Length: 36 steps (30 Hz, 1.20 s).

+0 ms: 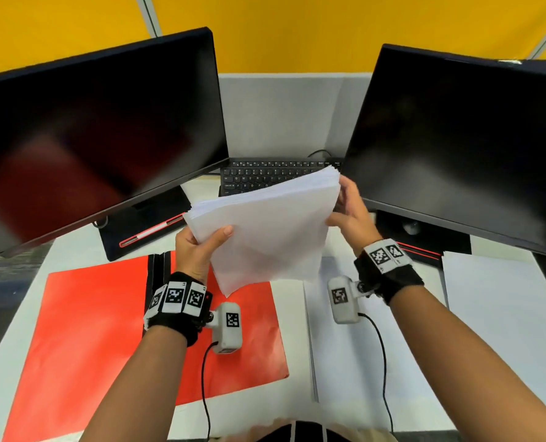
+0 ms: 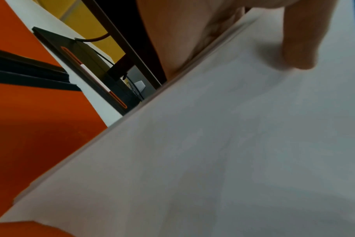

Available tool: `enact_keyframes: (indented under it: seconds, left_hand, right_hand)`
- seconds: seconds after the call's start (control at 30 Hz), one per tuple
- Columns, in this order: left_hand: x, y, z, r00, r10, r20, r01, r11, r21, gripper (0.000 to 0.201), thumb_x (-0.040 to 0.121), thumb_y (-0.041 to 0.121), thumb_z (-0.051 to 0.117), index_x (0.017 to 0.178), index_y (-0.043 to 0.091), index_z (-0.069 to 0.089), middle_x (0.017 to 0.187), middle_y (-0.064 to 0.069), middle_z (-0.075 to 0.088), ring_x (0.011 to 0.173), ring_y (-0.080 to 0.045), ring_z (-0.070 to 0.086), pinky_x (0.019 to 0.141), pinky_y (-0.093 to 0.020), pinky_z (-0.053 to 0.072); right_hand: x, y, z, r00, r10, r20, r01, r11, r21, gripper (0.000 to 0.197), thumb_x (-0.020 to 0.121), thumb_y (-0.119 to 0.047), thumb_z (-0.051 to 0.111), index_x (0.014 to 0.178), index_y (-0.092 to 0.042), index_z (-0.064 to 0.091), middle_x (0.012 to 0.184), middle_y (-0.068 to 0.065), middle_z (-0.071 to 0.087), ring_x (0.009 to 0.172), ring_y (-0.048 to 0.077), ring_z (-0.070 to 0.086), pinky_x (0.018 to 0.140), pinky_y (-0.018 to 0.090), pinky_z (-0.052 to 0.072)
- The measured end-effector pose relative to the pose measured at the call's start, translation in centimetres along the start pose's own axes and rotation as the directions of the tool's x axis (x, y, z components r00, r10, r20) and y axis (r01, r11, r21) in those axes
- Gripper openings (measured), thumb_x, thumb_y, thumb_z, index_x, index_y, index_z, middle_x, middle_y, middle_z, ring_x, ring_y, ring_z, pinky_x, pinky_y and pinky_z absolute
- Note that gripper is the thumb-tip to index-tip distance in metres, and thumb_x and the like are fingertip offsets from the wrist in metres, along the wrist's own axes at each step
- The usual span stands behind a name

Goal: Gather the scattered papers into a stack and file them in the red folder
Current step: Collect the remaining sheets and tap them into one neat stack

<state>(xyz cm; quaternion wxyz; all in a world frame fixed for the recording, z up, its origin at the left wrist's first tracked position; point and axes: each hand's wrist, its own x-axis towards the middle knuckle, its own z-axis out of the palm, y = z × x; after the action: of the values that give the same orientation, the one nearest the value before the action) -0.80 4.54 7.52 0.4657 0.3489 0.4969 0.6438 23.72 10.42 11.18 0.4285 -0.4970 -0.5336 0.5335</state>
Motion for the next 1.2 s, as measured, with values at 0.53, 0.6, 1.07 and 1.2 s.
enact_keyframes:
  seconds: [0.53,0.6,1.07,1.2]
  left_hand:
    - [0.7,1.6,2.2,0.949,0.259,-0.178,-0.250,0.965,0.074,0.050,0.062,0.035,0.075,0.103,0.026,0.047,0.103,-0.006,0.051,0.083,-0.012,0.056,0.074,-0.029,0.050]
    - [0.6,1.1,2.0,0.962,0.209,-0.174,-0.209,0.978,0.018,0.053,0.062,0.035,0.073,0.105,0.022,0.045,0.098,-0.002,0.055,0.080,-0.009,0.058,0.072,-0.026,0.052]
    - [-0.9,-4.6,1.9,0.963,0.082,-0.258,-0.072,0.996,0.049,0.049,0.065,0.022,0.075,0.109,0.029,0.055,0.104,0.006,0.066,0.094,-0.004,0.066,0.082,-0.025,0.052]
    - [-0.8,-5.1,1.7,0.961,0.003,-0.278,-0.006,1.000,-0.009,0.043,0.068,0.008,0.069,0.107,0.023,0.058,0.097,0.001,0.066,0.085,-0.006,0.068,0.079,-0.027,0.053]
  right_hand:
    - [-1.1,3.0,2.1,0.988,-0.066,-0.139,0.091,0.979,0.181,0.041,0.070,-0.006,0.056,0.105,-0.027,0.052,0.099,-0.003,0.062,0.089,0.010,0.059,0.080,0.028,0.051]
    - [-1.2,3.1,1.9,0.990,-0.058,-0.131,0.083,0.977,0.196,0.039,0.073,-0.011,0.057,0.110,-0.024,0.050,0.101,-0.005,0.062,0.090,0.008,0.059,0.080,0.024,0.051]
    - [-1.0,6.5,4.2,0.982,0.032,-0.188,-0.004,0.989,0.146,0.051,0.063,0.003,0.046,0.102,-0.030,0.048,0.096,-0.004,0.060,0.087,0.013,0.059,0.085,0.039,0.050]
    - [-1.3,7.4,4.2,0.975,0.083,-0.204,-0.047,0.983,0.175,0.046,0.070,0.005,0.050,0.102,-0.027,0.049,0.100,0.000,0.061,0.089,0.011,0.060,0.087,0.035,0.049]
